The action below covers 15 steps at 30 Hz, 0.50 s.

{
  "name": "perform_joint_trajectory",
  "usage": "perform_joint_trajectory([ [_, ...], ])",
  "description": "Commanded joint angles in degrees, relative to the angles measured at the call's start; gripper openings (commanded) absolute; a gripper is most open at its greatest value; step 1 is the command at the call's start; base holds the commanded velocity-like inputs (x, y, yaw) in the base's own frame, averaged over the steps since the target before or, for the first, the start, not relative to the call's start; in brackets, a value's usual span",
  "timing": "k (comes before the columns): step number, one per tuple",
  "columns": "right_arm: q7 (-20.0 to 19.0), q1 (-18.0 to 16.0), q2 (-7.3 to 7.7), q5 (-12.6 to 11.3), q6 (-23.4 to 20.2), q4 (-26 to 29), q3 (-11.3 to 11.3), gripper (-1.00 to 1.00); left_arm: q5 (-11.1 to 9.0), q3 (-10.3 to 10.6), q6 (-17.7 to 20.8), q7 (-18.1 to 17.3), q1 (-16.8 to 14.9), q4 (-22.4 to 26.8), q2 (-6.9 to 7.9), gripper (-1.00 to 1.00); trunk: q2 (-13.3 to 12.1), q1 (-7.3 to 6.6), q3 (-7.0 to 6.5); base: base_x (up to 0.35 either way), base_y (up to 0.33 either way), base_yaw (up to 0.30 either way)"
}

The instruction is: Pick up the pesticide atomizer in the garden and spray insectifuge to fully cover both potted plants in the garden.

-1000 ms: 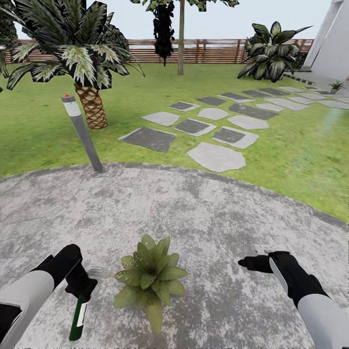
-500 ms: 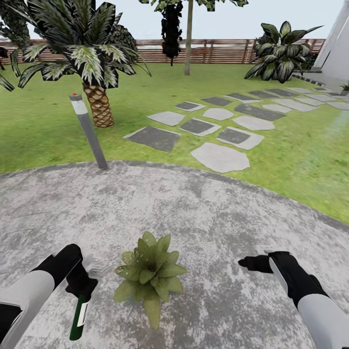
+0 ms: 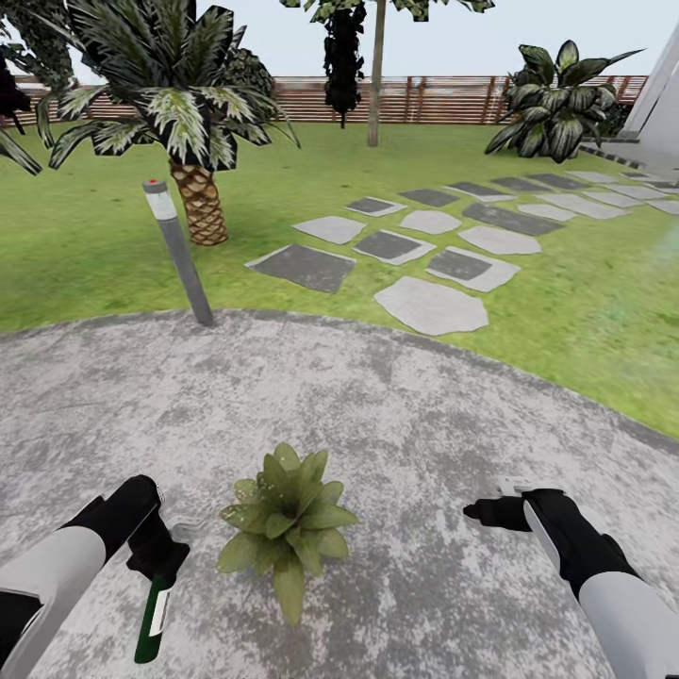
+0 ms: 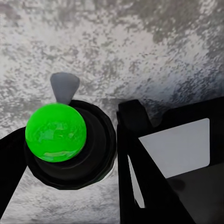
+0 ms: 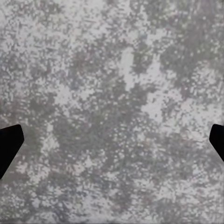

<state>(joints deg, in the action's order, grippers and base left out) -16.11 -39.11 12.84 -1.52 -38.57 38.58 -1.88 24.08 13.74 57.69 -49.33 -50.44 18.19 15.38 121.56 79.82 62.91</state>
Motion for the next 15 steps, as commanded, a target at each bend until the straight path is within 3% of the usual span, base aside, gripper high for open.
perform_joint_trajectory([
  [1,-0.15,0.0,-0.01,-0.15,-0.32,0.09,-0.14,1.0,0.61,0.06,0.11,-0.59,0.02,0.09,0.01,-1.0,0.02,-0.01,0.05,-0.001,-0.002,0.234],
  [5,-0.15,0.0,-0.01,-0.15,-0.3,0.05,-0.14,1.0,0.61,0.05,0.06,-0.58,0.09,0.09,-0.04,-1.0,0.02,-0.01,0.05,-0.001,-0.001,0.2],
  [9,-0.15,0.0,-0.01,-0.15,-0.28,0.08,-0.14,1.0,0.61,0.06,0.06,-0.59,0.09,0.15,-0.14,-1.0,0.02,-0.01,0.05,0.0,0.0,0.034],
  [15,-0.15,0.0,-0.01,-0.15,-0.32,0.09,-0.14,1.0,0.61,0.13,0.06,-0.59,0.08,0.17,-1.92,-1.0,0.02,-0.01,0.05,0.085,-0.091,0.004],
])
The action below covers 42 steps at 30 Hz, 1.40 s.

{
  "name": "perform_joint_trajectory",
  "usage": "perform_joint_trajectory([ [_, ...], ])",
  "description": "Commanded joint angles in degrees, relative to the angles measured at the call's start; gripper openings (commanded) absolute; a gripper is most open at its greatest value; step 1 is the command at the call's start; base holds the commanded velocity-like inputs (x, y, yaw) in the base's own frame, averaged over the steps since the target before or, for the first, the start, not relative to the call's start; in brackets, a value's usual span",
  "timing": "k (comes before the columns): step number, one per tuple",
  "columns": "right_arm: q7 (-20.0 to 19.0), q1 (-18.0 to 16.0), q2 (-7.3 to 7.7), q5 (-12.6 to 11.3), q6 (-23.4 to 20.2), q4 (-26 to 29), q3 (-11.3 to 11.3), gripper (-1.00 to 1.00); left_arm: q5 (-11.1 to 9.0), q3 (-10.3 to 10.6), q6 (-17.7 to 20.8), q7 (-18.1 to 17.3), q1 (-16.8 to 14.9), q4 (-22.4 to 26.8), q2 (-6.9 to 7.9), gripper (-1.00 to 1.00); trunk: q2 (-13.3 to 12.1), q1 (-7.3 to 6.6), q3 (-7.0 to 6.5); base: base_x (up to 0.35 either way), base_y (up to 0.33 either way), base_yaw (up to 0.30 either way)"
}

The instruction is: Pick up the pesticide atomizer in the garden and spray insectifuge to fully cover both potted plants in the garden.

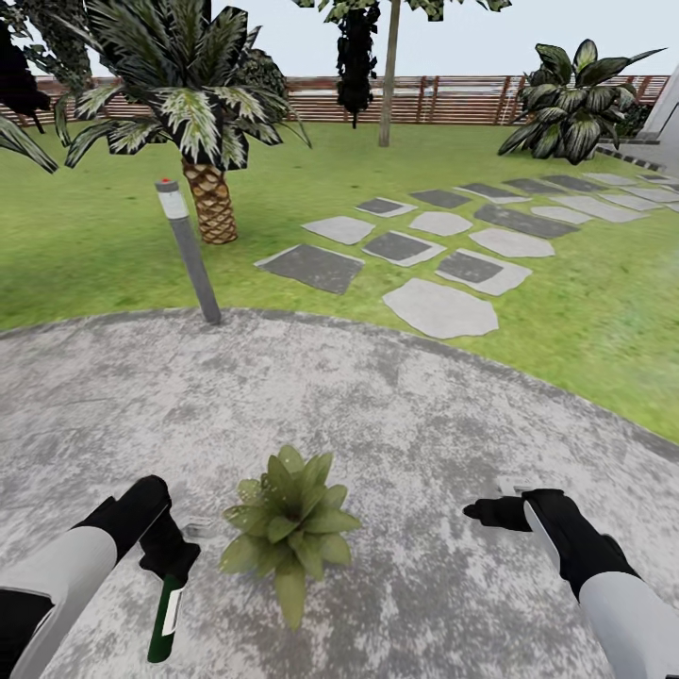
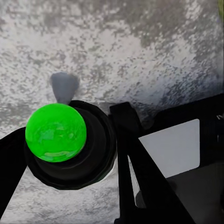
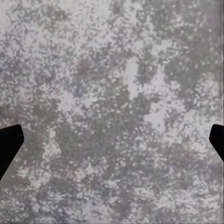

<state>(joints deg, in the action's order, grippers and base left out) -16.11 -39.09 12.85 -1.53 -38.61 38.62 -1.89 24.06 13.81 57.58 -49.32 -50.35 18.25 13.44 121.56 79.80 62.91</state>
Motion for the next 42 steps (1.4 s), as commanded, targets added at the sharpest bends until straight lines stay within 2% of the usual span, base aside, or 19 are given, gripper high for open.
perform_joint_trajectory([
  [1,-0.15,-0.02,0.01,-0.14,-0.28,0.05,-0.13,1.0,0.64,0.08,0.17,-0.6,-0.01,0.12,-0.13,-1.0,0.02,0.01,0.05,0.201,-0.212,0.0],
  [7,-0.15,-0.02,-0.01,-0.14,-0.25,0.05,-0.13,1.0,0.64,0.08,0.19,-0.6,-0.26,0.07,-0.15,-1.0,0.02,0.01,0.05,0.098,-0.096,0.0],
  [11,-0.15,-0.02,-0.01,-0.14,-0.25,-0.03,-0.13,1.0,0.64,0.08,0.23,-0.6,-2.45,0.11,-0.17,-1.0,0.02,0.01,0.05,0.005,-0.005,0.0],
  [15,-0.15,-0.02,0.0,-0.14,-0.25,-0.04,-0.13,1.0,0.64,0.05,0.22,-0.61,-3.17,0.11,-0.17,-1.0,0.02,0.01,0.05,0.0,0.0,0.0],
  [19,-0.15,-0.02,0.0,-0.14,-0.27,-0.05,-0.13,1.0,0.64,-0.01,0.17,-0.49,-2.02,0.12,-0.17,-1.0,0.02,0.01,-0.04,0.0,0.0,-0.058],
  [23,-0.15,-0.02,0.0,-0.14,-0.29,-0.02,-0.13,1.0,0.72,0.07,0.11,-0.3,0.63,0.09,-0.1,-1.0,0.02,0.01,-0.25,0.0,0.0,-0.146],
  [30,-0.15,-0.02,-0.01,-0.14,-0.27,-0.04,-0.13,1.0,0.67,0.08,0.08,-0.35,2.09,-0.05,-0.16,-1.0,0.02,0.01,-0.34,0.0,0.0,-0.037],
  [38,-0.15,-0.02,-0.01,-0.14,-0.3,0.0,-0.13,1.0,0.73,0.11,0.08,-0.26,5.14,-0.06,-0.16,-1.0,0.02,0.01,-0.34,0.0,0.0,0.0],
  [42,-0.15,-0.02,0.01,-0.14,-0.3,-0.03,-0.13,1.0,0.73,0.09,0.08,-0.4,5.42,0.0,-0.09,-1.0,0.02,0.01,-0.34,0.0,0.0,0.0],
])
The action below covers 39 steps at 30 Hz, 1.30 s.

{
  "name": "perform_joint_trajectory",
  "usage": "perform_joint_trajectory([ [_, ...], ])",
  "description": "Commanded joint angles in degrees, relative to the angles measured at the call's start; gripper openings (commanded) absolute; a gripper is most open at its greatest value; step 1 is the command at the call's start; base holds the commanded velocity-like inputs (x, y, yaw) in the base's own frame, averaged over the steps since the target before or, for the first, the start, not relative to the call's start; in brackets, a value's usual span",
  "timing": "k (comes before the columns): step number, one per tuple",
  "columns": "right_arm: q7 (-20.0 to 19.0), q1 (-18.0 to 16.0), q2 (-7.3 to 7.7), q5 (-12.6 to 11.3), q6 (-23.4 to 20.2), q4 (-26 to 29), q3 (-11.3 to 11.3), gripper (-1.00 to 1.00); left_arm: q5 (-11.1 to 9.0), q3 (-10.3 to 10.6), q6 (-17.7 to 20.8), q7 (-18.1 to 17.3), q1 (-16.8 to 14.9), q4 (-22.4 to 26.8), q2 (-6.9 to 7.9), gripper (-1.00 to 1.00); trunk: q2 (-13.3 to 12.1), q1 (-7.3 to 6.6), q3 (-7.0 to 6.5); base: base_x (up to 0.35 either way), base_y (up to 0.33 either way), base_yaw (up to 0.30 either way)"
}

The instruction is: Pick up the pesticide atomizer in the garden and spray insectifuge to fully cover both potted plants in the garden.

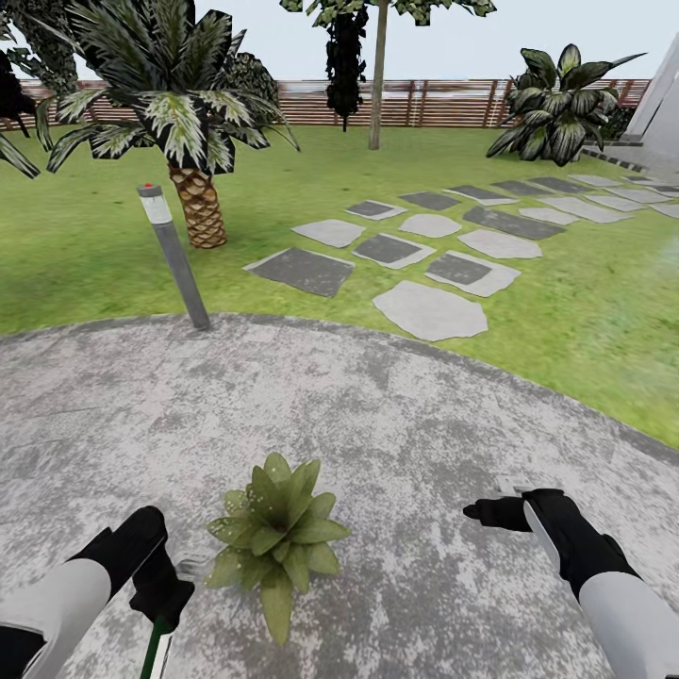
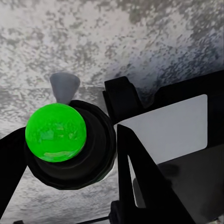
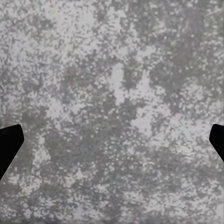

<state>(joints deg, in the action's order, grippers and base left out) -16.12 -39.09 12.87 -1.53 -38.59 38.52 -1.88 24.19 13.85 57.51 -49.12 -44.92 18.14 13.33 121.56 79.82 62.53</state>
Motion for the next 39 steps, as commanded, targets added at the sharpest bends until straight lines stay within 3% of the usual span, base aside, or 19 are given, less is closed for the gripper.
perform_joint_trajectory([
  [1,-0.14,-0.02,-0.02,-0.14,-0.34,0.07,-0.14,1.0,0.59,0.04,0.18,-0.65,0.0,0.13,0.02,-1.0,0.02,-0.01,0.05,0.0,0.0,0.0],
  [5,-0.14,-0.02,-0.03,-0.14,-0.32,0.06,-0.14,1.0,0.52,-0.02,0.23,-0.81,-0.65,0.13,0.03,-1.0,0.02,-0.01,0.05,0.0,0.0,0.0],
  [12,-0.14,-0.02,-0.03,-0.14,-0.31,0.06,-0.14,1.0,0.51,-0.05,0.27,-0.89,-4.48,0.22,0.03,-1.0,0.02,-0.01,0.05,-0.003,-0.01,0.0],
  [39,-0.14,-0.02,-0.03,-0.14,-0.31,-0.03,-0.14,1.0,0.45,-0.39,0.2,-0.83,-3.68,0.15,0.61,-1.0,0.02,-0.01,0.05,-0.024,-0.029,0.0],
])
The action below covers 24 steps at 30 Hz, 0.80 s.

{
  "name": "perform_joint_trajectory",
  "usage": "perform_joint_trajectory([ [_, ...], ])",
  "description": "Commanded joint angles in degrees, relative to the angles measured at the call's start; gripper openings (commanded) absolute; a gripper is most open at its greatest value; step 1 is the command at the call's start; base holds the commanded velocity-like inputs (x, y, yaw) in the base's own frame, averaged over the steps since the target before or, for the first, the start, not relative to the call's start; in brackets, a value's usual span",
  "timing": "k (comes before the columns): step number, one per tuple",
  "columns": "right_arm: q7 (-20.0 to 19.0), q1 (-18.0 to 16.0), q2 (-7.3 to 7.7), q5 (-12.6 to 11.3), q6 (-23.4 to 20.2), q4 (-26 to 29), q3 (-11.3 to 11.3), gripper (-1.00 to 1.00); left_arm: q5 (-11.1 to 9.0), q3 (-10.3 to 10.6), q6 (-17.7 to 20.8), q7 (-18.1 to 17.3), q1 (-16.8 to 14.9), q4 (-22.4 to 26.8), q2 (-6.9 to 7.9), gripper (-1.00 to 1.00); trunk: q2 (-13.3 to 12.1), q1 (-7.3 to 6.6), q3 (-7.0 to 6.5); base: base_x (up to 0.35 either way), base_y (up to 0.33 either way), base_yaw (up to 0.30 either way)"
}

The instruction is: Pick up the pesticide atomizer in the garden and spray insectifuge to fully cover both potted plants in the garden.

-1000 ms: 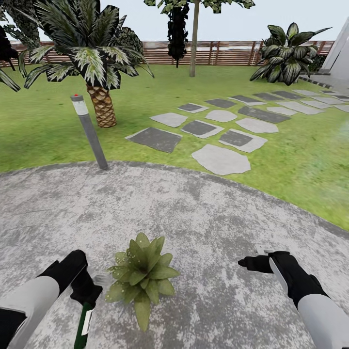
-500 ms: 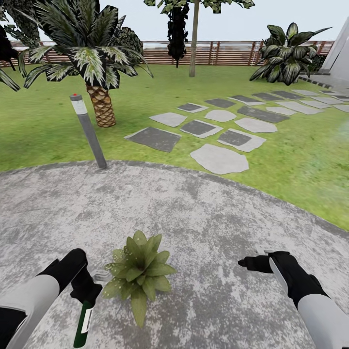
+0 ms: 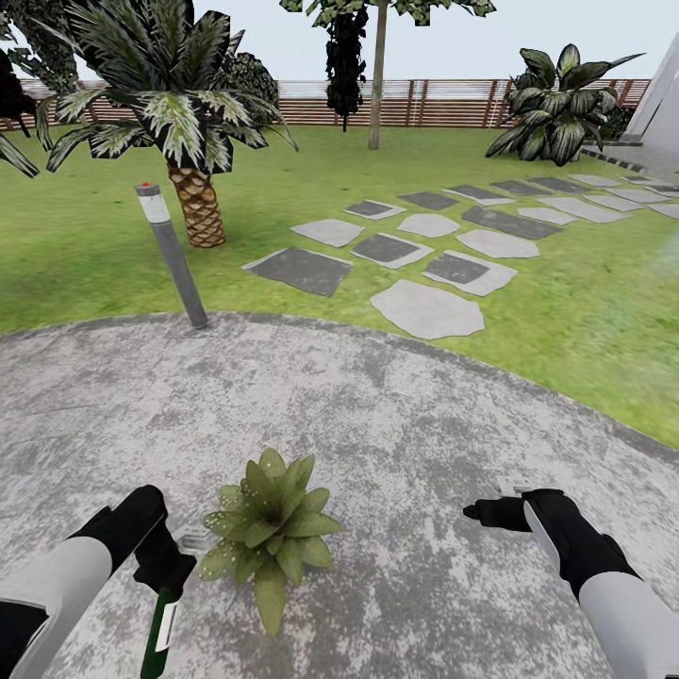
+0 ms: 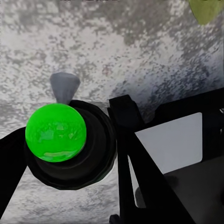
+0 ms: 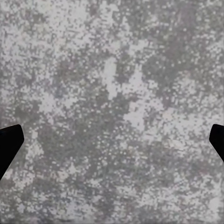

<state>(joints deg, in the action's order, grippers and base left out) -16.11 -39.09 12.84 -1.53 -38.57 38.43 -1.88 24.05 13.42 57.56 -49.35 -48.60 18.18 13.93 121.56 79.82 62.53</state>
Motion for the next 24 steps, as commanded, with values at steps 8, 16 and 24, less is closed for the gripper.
perform_joint_trajectory([
  [8,-0.15,-0.02,-0.01,-0.09,-0.28,-0.03,-0.14,1.0,0.47,0.2,0.23,-0.83,-3.04,-0.05,-0.02,-1.0,0.02,-0.01,0.05,0.0,0.0,0.0],
  [16,-0.15,-0.02,-0.01,-0.05,-0.28,-0.02,-0.14,1.0,0.56,0.38,0.27,-1.34,-6.87,-0.34,-0.13,-1.0,0.02,-0.01,0.05,0.0,0.0,0.124],
  [24,-0.14,-0.02,0.02,-0.05,-0.28,0.09,-0.14,1.0,0.66,0.56,0.18,-1.2,-5.8,-0.26,-0.3,-1.0,0.02,-0.01,0.05,0.0,0.0,0.047],
])
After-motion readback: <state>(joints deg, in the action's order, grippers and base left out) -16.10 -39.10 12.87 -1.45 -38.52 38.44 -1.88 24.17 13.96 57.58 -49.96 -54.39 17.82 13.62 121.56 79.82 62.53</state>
